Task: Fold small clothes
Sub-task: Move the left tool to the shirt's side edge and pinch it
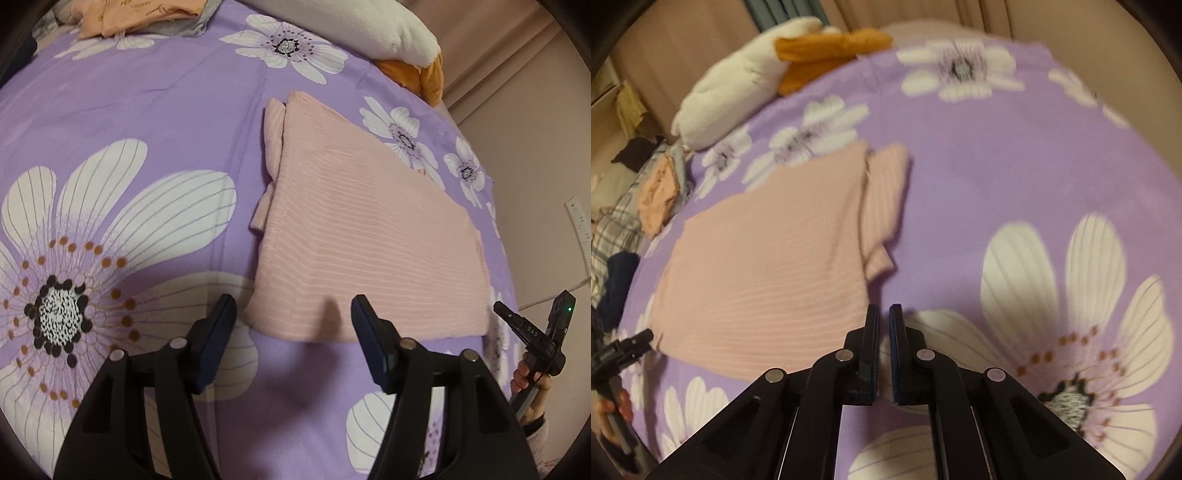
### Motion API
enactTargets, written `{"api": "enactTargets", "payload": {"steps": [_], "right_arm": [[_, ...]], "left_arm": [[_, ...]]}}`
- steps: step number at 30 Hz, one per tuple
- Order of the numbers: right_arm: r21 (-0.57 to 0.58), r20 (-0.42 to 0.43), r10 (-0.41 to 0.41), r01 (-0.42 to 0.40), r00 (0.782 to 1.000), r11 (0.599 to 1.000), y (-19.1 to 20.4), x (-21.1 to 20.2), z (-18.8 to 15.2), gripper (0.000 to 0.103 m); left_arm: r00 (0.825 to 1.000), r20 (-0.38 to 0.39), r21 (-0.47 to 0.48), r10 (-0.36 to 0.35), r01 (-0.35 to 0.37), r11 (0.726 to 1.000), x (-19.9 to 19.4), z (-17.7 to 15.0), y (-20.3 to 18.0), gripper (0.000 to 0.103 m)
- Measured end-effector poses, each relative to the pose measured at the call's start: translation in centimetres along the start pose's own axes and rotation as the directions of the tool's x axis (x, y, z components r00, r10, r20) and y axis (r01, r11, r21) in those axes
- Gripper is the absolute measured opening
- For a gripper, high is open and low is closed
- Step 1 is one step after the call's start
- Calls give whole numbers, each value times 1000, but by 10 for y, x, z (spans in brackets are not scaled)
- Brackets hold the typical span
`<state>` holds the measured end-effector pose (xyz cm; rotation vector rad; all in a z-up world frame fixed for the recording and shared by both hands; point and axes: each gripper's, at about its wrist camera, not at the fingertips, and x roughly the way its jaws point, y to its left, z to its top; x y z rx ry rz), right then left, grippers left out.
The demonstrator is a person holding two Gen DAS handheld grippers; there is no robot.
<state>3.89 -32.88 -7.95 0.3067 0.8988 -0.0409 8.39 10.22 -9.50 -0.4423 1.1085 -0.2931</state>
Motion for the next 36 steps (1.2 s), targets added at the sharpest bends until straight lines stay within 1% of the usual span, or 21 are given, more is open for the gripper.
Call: {"api": "enactTargets", "payload": {"steps": [3, 5, 6, 7, 9, 10, 11, 14, 17, 24, 29, 30, 31, 32, 33, 34, 36], "right_arm": [[-7, 22, 77, -77, 997, 997, 8, -13, 2, 4], [-10, 8, 121, -121, 993, 993, 16, -12, 1, 6], [-5, -6, 145, -145, 989, 989, 20, -8, 1, 6], [-2, -24, 169, -169, 985, 986, 25, -4, 0, 9], [1, -49, 207, -207, 977, 978, 37, 6, -1, 19], [3, -59, 223, -223, 973, 975, 42, 10, -2, 28], [3, -68, 239, -239, 969, 971, 48, 14, -2, 31], [-11, -88, 268, -270, 959, 963, 63, 22, -1, 31], [-28, -103, 275, -279, 956, 960, 74, 28, 1, 31], [-46, -127, 294, -301, 947, 952, 92, 43, 6, 31], [-66, -140, 300, -311, 944, 948, 107, 54, 13, 31], [-73, -140, 299, -311, 944, 948, 110, 56, 14, 31], [-81, -140, 298, -311, 944, 947, 114, 57, 15, 31], [-87, -140, 296, -310, 945, 947, 118, 59, 17, 31], [-95, -140, 294, -309, 945, 946, 122, 61, 20, 31], [-103, -141, 294, -309, 945, 945, 126, 64, 22, 31], [-119, -144, 290, -307, 946, 944, 134, 70, 27, 31]], "left_arm": [[999, -15, -44, -42, 41, 998, 2, 3, 6, 68], [998, -27, -57, -61, 60, 997, 6, 7, 5, 68], [998, -30, -46, -61, 60, 997, 9, 10, 2, 68], [998, -34, -35, -59, 57, 998, 12, 13, -1, 68], [997, -43, -20, -60, 59, 998, 19, 21, -5, 68], [997, -46, -18, -65, 64, 998, 23, 24, -6, 68], [997, -48, -16, -66, 65, 998, 26, 27, -7, 68], [996, -49, -8, -74, 73, 997, 35, 37, -9, 70], [996, -49, 1, -81, 81, 997, 42, 46, -12, 72], [992, -44, 12, -117, 118, 993, 60, 67, -18, 72], [991, -40, 22, -127, 128, 992, 69, 78, -24, 71], [991, -39, 25, -127, 128, 991, 71, 80, -26, 68], [992, -38, 29, -124, 125, 992, 72, 81, -27, 60], [992, -39, 32, -118, 120, 992, 73, 83, -27, 55], [993, -42, 31, -111, 113, 993, 74, 84, -26, 46], [993, -43, 27, -110, 111, 993, 75, 85, -25, 38], [992, -45, 13, -115, 116, 993, 76, 86, -20, 33]]}}
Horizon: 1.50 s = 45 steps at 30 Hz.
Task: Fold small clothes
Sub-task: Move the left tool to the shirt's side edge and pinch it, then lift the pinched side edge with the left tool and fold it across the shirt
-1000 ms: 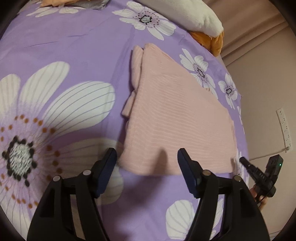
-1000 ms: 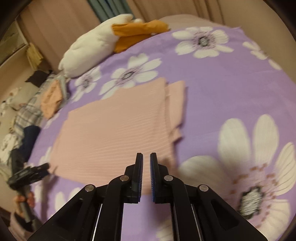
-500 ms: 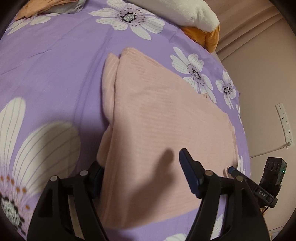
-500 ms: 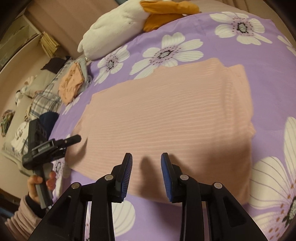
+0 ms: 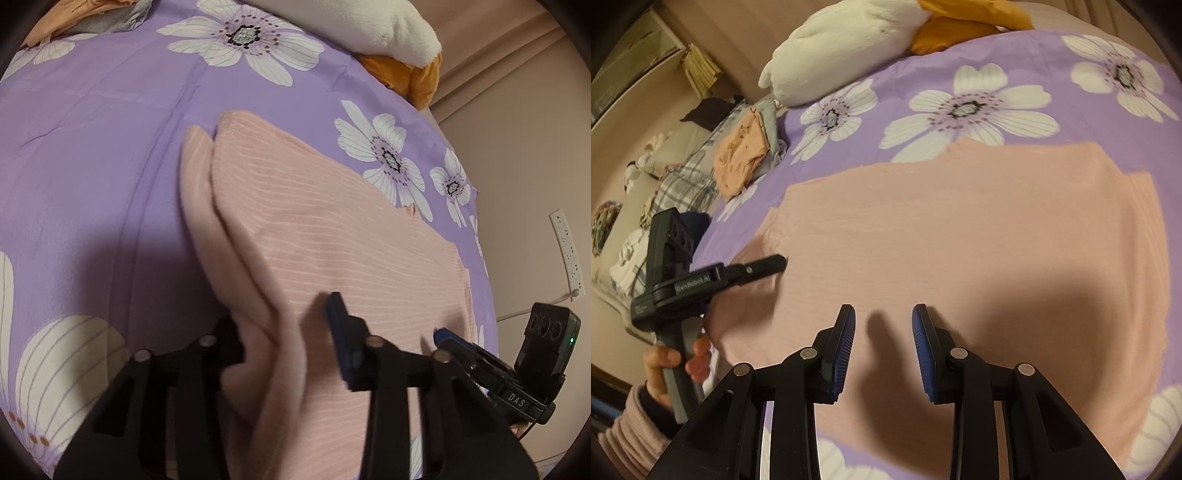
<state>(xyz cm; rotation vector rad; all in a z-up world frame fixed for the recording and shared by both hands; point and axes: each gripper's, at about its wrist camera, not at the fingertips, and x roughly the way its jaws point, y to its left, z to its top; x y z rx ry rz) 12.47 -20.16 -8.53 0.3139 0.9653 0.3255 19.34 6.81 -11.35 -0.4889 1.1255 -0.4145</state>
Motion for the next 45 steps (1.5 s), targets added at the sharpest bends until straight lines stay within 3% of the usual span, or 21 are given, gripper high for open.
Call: {"api": "enactTargets", "payload": {"steps": [3, 7, 13, 21, 34, 41, 45], "right_arm": [[-22, -3, -3, 2, 1000, 1000, 8, 12, 10, 31], [-37, -12, -41, 41, 999, 998, 15, 29, 26, 31], [-30, -20, -80, 80, 997, 996, 23, 52, 50, 31], [-131, -77, -157, 146, 985, 981, 32, 65, 54, 31], [-221, -99, -160, 135, 982, 966, 51, 39, 8, 31], [-268, -103, -115, 83, 988, 960, 72, 13, -21, 31], [-295, -136, -106, 62, 985, 954, 76, 20, -37, 31]], "left_arm": [[1000, -1, -7, 4, -4, 1000, -1, 1, 5, 21], [1000, -4, -5, 17, -17, 1000, -2, 1, 6, 19], [995, -3, 65, 98, -98, 993, -2, 1, -7, 17], [994, -11, 58, 112, -111, 992, -1, 3, -6, 17], [992, -17, 52, 127, -126, 991, 3, 3, -6, 17], [991, -16, 54, 130, -129, 990, 3, 3, -6, 17], [991, -18, 52, 135, -134, 990, 4, 3, -5, 17]]}}
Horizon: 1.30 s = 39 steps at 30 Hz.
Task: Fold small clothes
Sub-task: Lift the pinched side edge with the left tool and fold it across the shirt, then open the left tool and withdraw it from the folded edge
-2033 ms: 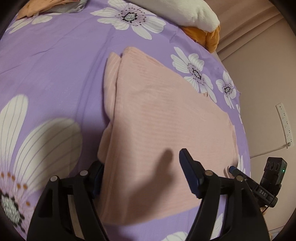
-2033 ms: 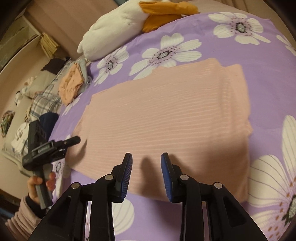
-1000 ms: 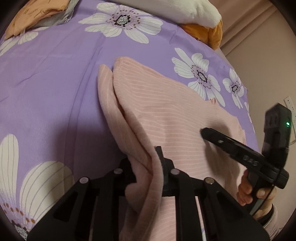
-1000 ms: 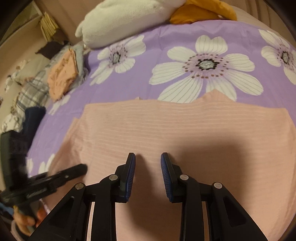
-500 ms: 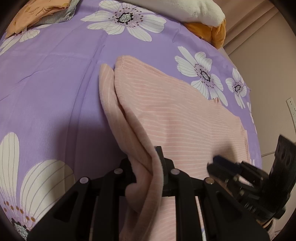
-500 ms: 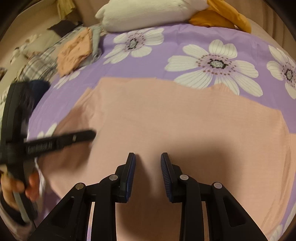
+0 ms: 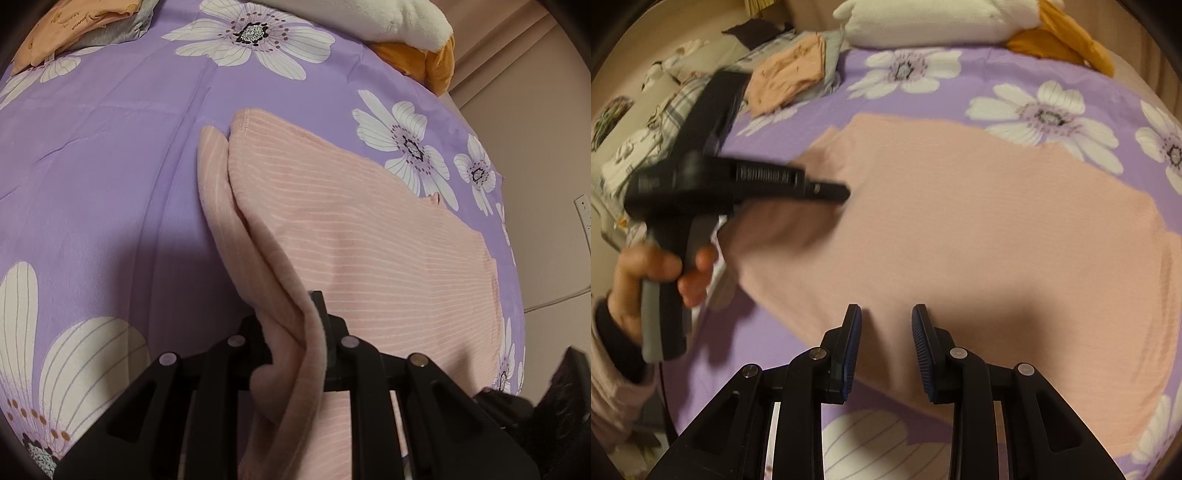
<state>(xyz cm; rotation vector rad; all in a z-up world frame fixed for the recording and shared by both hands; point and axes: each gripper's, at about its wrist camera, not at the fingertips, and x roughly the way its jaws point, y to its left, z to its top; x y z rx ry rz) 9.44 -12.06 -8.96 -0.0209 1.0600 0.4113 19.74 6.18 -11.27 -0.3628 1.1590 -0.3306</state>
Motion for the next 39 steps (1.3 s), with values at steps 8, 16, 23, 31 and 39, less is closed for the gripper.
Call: {"api": "enactTargets", "payload": {"steps": [8, 16, 23, 31, 39], "right_arm": [[81, 1, 48, -48, 999, 996, -9, 6, -2, 31], [272, 96, 146, -167, 985, 948, -47, -16, -5, 31], [389, 181, 176, -235, 968, 891, -82, -30, -5, 31], [532, 294, 162, -302, 942, 791, -138, -56, -29, 31], [641, 384, 153, -382, 911, 666, -182, -69, -60, 31]], "left_arm": [[1000, 22, -24, -6, 7, 1000, -10, 0, -3, 17], [998, 67, 5, -19, 19, 1000, -34, 5, -27, 12], [995, 99, 153, -19, 3, 988, -48, 11, -90, 12], [997, 71, 275, 21, -39, 961, -28, 16, -157, 12], [991, -81, 283, 105, -78, 956, 41, -6, -194, 22]]}}
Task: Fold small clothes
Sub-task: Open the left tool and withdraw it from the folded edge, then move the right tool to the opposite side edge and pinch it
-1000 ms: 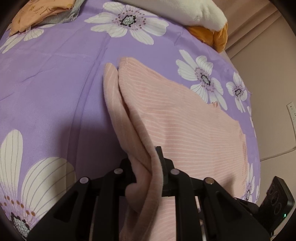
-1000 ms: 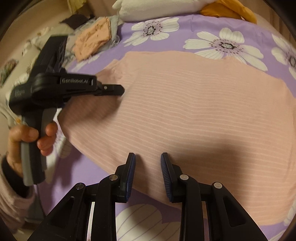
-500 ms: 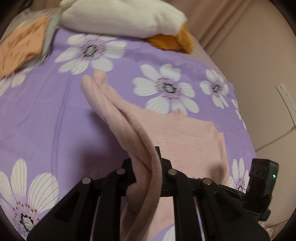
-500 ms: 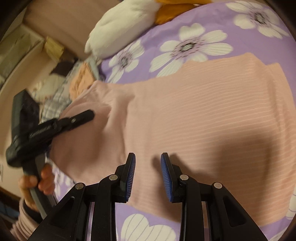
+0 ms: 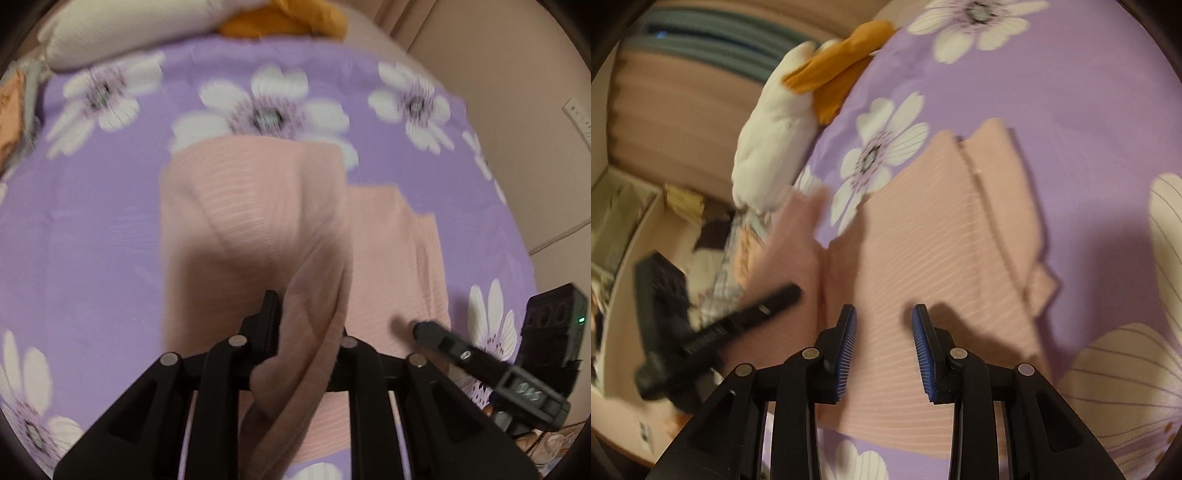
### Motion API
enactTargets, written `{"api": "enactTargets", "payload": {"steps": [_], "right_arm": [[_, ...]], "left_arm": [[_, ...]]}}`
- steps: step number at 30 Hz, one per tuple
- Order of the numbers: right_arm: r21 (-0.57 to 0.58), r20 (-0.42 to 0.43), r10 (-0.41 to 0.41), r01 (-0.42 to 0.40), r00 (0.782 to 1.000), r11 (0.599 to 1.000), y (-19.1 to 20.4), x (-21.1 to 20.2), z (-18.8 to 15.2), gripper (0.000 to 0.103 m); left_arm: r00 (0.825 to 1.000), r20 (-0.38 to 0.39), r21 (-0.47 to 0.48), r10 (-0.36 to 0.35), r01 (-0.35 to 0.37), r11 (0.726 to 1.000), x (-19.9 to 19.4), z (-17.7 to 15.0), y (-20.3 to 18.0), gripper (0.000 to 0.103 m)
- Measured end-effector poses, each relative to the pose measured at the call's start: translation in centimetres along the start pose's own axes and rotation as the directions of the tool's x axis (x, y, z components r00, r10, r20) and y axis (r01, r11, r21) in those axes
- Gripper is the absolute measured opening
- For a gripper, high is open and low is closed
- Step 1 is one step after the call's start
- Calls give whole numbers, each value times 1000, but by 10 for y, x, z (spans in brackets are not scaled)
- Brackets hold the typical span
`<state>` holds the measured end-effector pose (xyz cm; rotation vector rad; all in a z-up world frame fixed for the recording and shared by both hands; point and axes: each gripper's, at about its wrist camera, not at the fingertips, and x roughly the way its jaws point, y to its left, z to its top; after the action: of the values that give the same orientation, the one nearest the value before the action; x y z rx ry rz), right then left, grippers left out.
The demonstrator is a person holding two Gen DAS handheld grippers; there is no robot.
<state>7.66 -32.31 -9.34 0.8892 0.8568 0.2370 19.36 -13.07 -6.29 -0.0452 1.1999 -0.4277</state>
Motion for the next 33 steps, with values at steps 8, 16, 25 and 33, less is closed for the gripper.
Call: {"api": "enactTargets", "payload": {"steps": [8, 16, 25, 33], "right_arm": [[121, -12, 88, -86, 996, 989, -23, -10, 3, 47], [125, -54, 98, -91, 994, 988, -13, 1, 11, 56], [-69, -153, -51, 41, 987, 997, 29, 48, 17, 56], [-181, -147, -150, 123, 978, 976, 43, 79, 21, 21]], "left_arm": [[993, -72, 35, -89, 92, 995, 15, -16, -32, 71], [993, 16, -58, -120, 121, 991, -28, -41, 17, 74], [999, 50, -115, -15, 21, 993, -46, -76, 78, 74], [998, 50, -189, -42, 50, 981, -48, -87, 98, 74]]}}
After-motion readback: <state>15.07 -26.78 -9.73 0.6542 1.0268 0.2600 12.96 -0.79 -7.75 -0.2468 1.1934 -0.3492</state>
